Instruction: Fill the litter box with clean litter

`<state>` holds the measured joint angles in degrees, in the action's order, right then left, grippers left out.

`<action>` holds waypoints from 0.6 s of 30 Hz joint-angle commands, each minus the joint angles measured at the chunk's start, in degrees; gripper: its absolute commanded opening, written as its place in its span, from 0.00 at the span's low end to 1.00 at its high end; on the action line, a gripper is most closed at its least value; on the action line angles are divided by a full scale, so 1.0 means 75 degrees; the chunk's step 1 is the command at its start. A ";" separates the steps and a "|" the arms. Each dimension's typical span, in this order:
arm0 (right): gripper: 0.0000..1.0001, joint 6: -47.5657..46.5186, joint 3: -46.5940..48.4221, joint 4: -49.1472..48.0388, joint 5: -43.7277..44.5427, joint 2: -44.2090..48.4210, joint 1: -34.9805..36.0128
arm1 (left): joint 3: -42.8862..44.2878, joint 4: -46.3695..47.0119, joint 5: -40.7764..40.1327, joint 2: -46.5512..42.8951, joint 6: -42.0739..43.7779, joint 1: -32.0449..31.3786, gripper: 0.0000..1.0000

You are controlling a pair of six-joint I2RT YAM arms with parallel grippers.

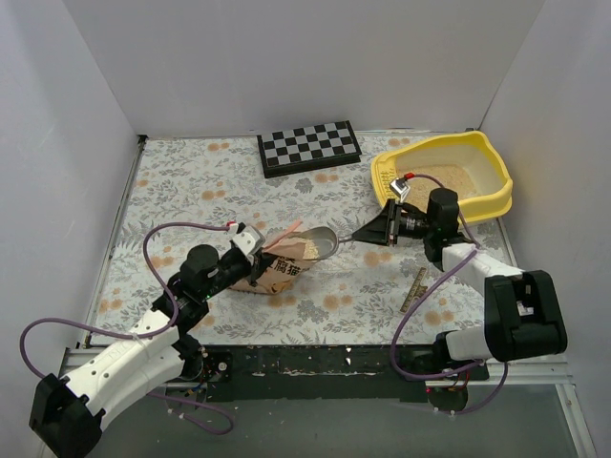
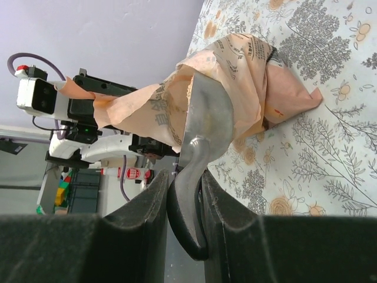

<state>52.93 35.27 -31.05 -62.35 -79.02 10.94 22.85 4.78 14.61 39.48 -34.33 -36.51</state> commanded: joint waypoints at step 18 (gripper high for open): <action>0.01 0.0548 -0.1069 0.0073 -0.0535 0.2251 -0.1611 | -0.0023 0.0781 0.0302 -0.0272 -0.0087 -0.0077 0.00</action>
<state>55.59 27.46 -29.89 -64.77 -65.39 0.34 22.76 5.21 15.42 39.24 -34.33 -36.51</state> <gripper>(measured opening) 0.298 0.026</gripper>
